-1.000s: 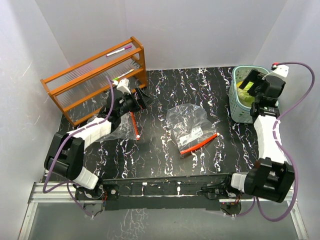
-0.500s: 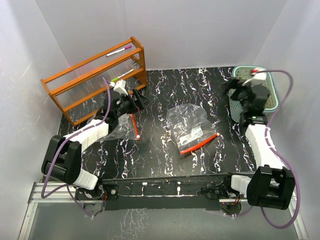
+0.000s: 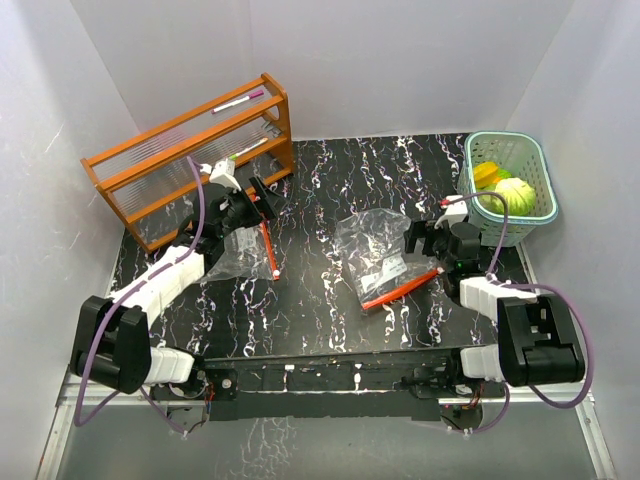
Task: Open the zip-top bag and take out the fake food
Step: Reset both arms
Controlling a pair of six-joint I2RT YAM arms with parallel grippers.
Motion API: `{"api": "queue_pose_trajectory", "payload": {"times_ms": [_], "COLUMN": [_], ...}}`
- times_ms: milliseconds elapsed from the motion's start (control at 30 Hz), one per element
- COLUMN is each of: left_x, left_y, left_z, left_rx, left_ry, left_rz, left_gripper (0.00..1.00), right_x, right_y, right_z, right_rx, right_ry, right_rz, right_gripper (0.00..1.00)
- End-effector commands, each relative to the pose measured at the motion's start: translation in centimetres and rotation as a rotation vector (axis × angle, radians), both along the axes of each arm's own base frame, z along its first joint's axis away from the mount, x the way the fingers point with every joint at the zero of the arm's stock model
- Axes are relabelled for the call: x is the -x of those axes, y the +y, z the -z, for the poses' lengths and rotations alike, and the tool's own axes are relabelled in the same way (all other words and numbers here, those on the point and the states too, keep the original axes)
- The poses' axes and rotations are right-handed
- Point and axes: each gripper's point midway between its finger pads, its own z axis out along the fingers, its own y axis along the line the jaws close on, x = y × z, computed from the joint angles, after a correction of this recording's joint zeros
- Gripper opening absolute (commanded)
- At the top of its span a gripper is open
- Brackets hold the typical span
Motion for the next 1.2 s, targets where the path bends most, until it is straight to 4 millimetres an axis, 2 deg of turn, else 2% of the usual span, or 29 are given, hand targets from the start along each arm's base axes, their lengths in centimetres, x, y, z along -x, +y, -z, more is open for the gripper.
{"api": "queue_pose_trajectory", "payload": {"times_ms": [0,67,100,200,400,467,533,600,667,700,800,867,933,1067,1167], "left_x": [0.2,0.0,-0.1,-0.3,-0.1,0.0,0.0,-0.2,-0.3,-0.4,-0.8,-1.3,-1.6,-1.5,-1.3], "left_y": [1.0,1.3,1.7,3.1,4.3,4.6,4.9,5.7,7.2,7.8,9.9,10.6,11.7,14.2,15.5], "left_z": [0.2,0.4,0.5,0.6,0.5,0.4,0.4,0.7,1.2,1.2,2.1,2.9,3.9,6.4,7.3], "left_rx": [-0.027,-0.038,-0.053,-0.11,-0.126,-0.122,-0.132,-0.167,-0.234,-0.265,-0.327,-0.379,-0.451,-0.548,-0.626], "left_ry": [0.001,-0.001,-0.007,-0.04,-0.13,-0.143,-0.152,-0.158,-0.174,-0.193,-0.201,-0.205,-0.21,-0.197,-0.235], "left_rz": [-0.029,-0.051,-0.067,-0.117,-0.17,-0.185,-0.198,-0.232,-0.282,-0.304,-0.388,-0.393,-0.413,-0.468,-0.474], "left_gripper": [0.97,0.97,0.97,0.97,0.97,0.97,0.97,0.97,0.96,0.96,0.95,0.94,0.94,0.93,0.92], "right_x": [-2.4,-2.4,-1.6,-1.3,-0.7,0.2,0.7,0.9,0.6,0.3,-1.0,-0.9,-0.9,-0.8,-0.9], "right_y": [-0.7,-1.2,-1.5,-2.0,-2.4,-2.9,-3.6,-3.0,-3.0,-3.0,-3.3,-3.3,-3.2,-3.2,-3.2], "right_z": [-3.7,-3.6,-2.3,-1.7,-2.3,-2.8,-2.2,-2.6,-1.1,-0.9,-0.9,-0.2,-0.9,-0.5,-0.7], "right_rx": [0.02,0.021,0.028,0.047,0.065,0.08,0.07,0.085,0.092,0.095,0.094,0.098,0.099,0.098,0.099], "right_ry": [-0.194,-0.213,-0.192,-0.201,-0.272,-0.33,-0.356,-0.429,-0.34,-0.317,-0.317,-0.272,-0.323,-0.289,-0.307], "right_rz": [0.035,0.064,0.077,0.1,0.113,0.139,0.183,0.155,0.162,0.167,0.191,0.184,0.175,0.18,0.178], "right_gripper": [0.98,0.98,0.98,0.98,0.98,0.98,0.98,0.98,0.98,0.98,0.98,0.98,0.98,0.98,0.98]}}
